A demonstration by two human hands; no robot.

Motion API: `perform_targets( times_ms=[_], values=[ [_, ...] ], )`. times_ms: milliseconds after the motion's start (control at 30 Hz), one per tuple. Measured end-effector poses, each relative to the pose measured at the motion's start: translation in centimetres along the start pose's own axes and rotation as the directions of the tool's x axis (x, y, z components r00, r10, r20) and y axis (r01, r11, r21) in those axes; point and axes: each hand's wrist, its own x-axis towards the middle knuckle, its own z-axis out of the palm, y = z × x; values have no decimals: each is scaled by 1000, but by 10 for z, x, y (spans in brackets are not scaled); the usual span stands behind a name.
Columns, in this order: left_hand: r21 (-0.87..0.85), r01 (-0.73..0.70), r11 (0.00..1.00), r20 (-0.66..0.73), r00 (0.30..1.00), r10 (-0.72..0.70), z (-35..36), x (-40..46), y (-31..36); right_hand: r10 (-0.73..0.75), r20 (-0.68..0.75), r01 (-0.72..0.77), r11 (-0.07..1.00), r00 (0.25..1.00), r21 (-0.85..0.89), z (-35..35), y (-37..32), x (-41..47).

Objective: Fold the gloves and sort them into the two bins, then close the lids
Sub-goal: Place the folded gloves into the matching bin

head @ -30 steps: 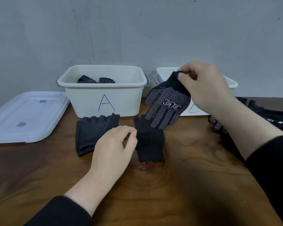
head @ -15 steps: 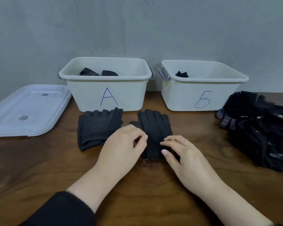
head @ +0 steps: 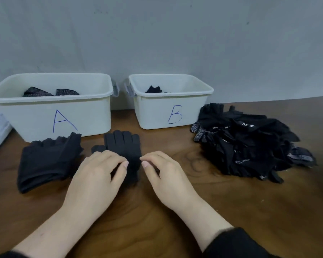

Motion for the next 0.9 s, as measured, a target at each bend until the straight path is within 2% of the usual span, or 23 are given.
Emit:
perform_targets(
  times_ms=[100,200,333,433,533,600,900],
  values=[
    [-115,-29,993,1,1000,29,16,4,37,43,-114,-47,998,993,-32,-18,21,-9],
    [-210,26,977,48,999,-16,40,12,67,26,-229,-44,996,973,-74,-36,39,-21],
    [-222,90,971,184,982,-48,64,27,88,-42,-390,-41,978,920,-202,-62,58,-34],
    [-236,82,968,279,960,-13,72,30,95,-18,-509,-155,943,861,-296,-82,80,-34],
    [-246,71,967,347,938,20,71,28,93,221,-486,-386,882,846,-271,-98,103,-30],
    [-259,75,963,378,926,29,70,26,88,341,-436,-479,838,833,-260,-101,113,-29],
    [-292,80,953,385,922,40,67,25,89,491,-425,-581,807,761,-108,-104,115,-27]
  ],
)
